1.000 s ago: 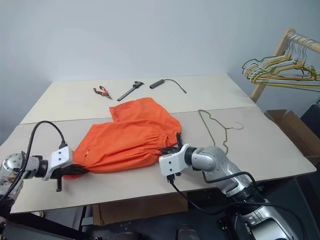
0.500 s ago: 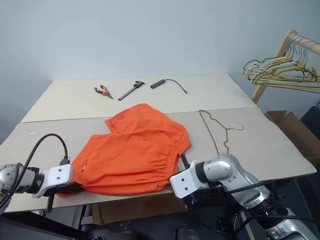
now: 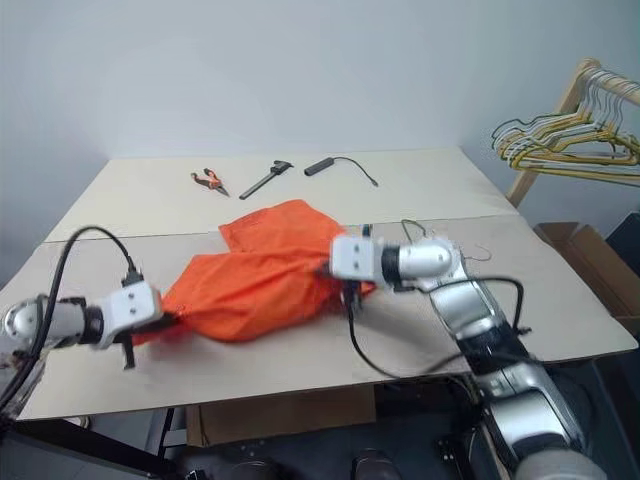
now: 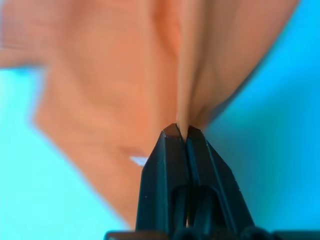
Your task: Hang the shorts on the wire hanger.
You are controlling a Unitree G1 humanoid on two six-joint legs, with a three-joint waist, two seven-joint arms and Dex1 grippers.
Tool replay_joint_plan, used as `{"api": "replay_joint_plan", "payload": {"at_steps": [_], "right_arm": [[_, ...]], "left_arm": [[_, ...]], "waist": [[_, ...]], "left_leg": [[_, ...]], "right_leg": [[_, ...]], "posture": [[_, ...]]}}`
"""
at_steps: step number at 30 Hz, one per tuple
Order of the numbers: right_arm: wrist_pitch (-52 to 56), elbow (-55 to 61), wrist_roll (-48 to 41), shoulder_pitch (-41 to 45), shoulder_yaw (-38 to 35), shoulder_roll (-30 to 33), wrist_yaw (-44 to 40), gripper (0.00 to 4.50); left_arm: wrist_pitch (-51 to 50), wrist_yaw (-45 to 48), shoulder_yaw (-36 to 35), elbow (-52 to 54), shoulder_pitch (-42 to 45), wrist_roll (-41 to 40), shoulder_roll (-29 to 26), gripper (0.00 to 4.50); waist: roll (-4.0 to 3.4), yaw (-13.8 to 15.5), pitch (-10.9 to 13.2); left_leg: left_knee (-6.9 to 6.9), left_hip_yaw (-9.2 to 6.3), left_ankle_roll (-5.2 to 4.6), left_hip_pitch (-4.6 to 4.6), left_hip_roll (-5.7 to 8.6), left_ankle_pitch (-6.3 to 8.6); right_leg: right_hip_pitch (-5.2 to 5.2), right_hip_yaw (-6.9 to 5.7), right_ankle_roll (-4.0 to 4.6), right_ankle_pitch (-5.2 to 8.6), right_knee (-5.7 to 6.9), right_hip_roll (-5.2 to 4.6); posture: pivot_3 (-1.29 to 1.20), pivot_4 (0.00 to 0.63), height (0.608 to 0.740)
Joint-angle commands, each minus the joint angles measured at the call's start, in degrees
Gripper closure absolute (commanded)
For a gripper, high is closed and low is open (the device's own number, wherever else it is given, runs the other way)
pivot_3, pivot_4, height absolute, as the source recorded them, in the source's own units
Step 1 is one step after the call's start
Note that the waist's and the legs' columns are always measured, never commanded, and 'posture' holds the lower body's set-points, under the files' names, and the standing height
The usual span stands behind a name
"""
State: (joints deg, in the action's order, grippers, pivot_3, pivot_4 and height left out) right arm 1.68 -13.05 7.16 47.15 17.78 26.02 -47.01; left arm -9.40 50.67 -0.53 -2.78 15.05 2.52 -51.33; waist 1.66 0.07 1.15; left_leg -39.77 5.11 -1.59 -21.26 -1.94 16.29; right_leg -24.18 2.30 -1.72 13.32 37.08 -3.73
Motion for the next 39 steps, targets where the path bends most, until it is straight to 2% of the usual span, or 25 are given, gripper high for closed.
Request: {"api": "replay_joint_plan", "payload": {"at_steps": [1, 4, 6, 8, 10, 13, 16, 17, 20, 25, 32, 39], "right_arm": [[-7.29, -14.84, 10.42, 10.86, -2.43, -4.82, 26.68, 4.5], [-15.44, -26.89, 17.47, 20.73, -4.7, -7.76, 55.33, 4.5], [-19.99, -28.78, 16.18, 24.46, -7.75, -7.91, 62.13, 4.5], [-24.8, -29.48, 15.72, 25.83, -8.14, -6.98, 63.7, 4.5], [-29.46, -28.43, 12.95, 24.58, -8.0, -6.68, 59.26, 4.5], [-34.17, -23.76, 8.22, 18.49, -5.35, -5.5, 45.74, 4.5], [-37.08, -17.89, 4.12, 8.15, -0.31, -2.81, 29.9, 4.5], [-38.4, -16.21, 4.13, 4.64, 2.13, -1.08, 24.86, 4.5], [-44.08, -12.65, 7.91, -3.97, 9.0, 4.33, 15.23, 4.5], [-49.43, -8.4, 13.36, -12.16, 13.68, 7.85, 11.35, 4.5], [-48.92, -2.58, 8.72, -14.17, 13.78, 12.52, 2.15, 4.5], [-48.86, -1.75, 4.73, -14.72, 14.2, 13.99, -4.32, 4.5]], "left_arm": [[-0.28, -16.74, -0.83, -7.9, 11.6, 6.75, 5.28, 4.47], [3.69, -30.42, -6.13, -11.73, 21.17, 6.99, 9.8, 4.47], [8.27, -32.48, -11.65, -9.8, 23.97, 2.32, 10.24, 4.47], [10.11, -29.43, -15.22, -6.68, 23.19, -2.23, 9.06, 4.47], [15.02, -23.89, -17.07, -3.84, 19.26, -5.71, 6.8, 4.47], [13.81, -11.52, -20.86, 1.58, 10.4, -15.75, 3.37, 4.47], [13.34, -0.87, -22.63, 4.3, -2.05, -17.53, -2.72, 4.47], [12.04, 3.54, -23.37, 5.86, -6.59, -19.32, -4.61, 4.47], [10.58, 10.07, -23.95, 8.69, -16.62, -18.75, -8.91, 4.47], [9.27, 16.12, -21.43, 12.26, -28.35, -14.92, -12.86, 4.47], [7.33, 20.95, -17.31, 19.51, -39.03, -10.72, -14.86, 4.47], [5.24, 20.02, -14.55, 22.17, -40.05, -8.63, -14.06, 4.47]], "waist": [[0.01, 0.11, -0.01], [0.04, -0.11, -0.02], [0.1, -0.53, -0.05], [0.1, -1.33, -0.08], [0.07, -2.77, -0.21], [-0.03, -4.42, -0.3], [-0.06, -5.6, -0.27], [-0.05, -5.77, -0.26], [-0.06, -5.5, -0.14], [-0.06, -3.86, 0.02], [0.04, -2.64, 0.01], [0.16, -2.02, 0.01]], "left_leg": [[0.01, 0.0, 0.09, -0.01, 0.01, -0.05], [0.06, -0.06, 0.48, -0.57, 0.01, -0.2], [0.05, -0.16, 1.08, -1.29, 0.1, -0.55], [0.03, -0.23, 1.2, -1.92, 0.18, -0.64], [0.31, -0.24, 1.21, -1.67, 0.18, -0.61], [0.89, -0.12, 1.08, -1.21, 0.28, -0.55], [0.88, -0.12, 0.74, -0.69, 0.12, -0.35], [0.86, -0.13, 0.22, -0.6, 0.08, -0.05], [0.78, -0.13, 0.06, -0.38, 0.1, 0.0], [0.77, -0.02, -0.05, 0.43, 0.09, -0.05], [0.81, 0.22, 0.02, 0.97, 0.0, -0.18], [0.82, 0.31, 0.01, 0.99, -0.01, -0.17]], "right_leg": [[-0.02, -0.01, 0.01, -0.01, 0.02, 0.0], [-0.53, -0.04, 0.03, -0.12, 0.04, -0.03], [-1.31, -0.03, 0.03, -0.2, 0.4, -0.14], [-2.06, -0.03, 0.03, -0.21, 0.48, -0.21], [-2.05, -0.2, 0.03, -0.2, 0.48, -0.25], [-1.6, -0.23, 0.01, -0.19, -0.09, -0.45], [-0.83, -0.3, -0.08, -0.13, -0.39, -0.37], [-0.74, -0.31, -0.08, -0.14, -0.36, -0.4], [-0.58, -0.33, -0.12, -0.14, -0.4, -0.56], [0.05, -0.27, -0.09, -0.08, -0.31, -0.57], [0.29, -0.12, 0.13, 0.03, -0.07, -0.48], [0.28, -0.08, 0.16, 0.04, -0.07, -0.48]], "posture": [[0.04, 0.0, 0.74], [0.04, 0.0, 0.74], [0.04, 0.0, 0.74], [0.04, 0.0, 0.74], [0.04, 0.0, 0.74], [0.05, 0.0, 0.74], [0.05, 0.0, 0.74], [0.06, 0.0, 0.74], [0.06, 0.0, 0.74], [0.06, 0.0, 0.74], [0.04, 0.0, 0.74], [0.05, 0.0, 0.74]]}}
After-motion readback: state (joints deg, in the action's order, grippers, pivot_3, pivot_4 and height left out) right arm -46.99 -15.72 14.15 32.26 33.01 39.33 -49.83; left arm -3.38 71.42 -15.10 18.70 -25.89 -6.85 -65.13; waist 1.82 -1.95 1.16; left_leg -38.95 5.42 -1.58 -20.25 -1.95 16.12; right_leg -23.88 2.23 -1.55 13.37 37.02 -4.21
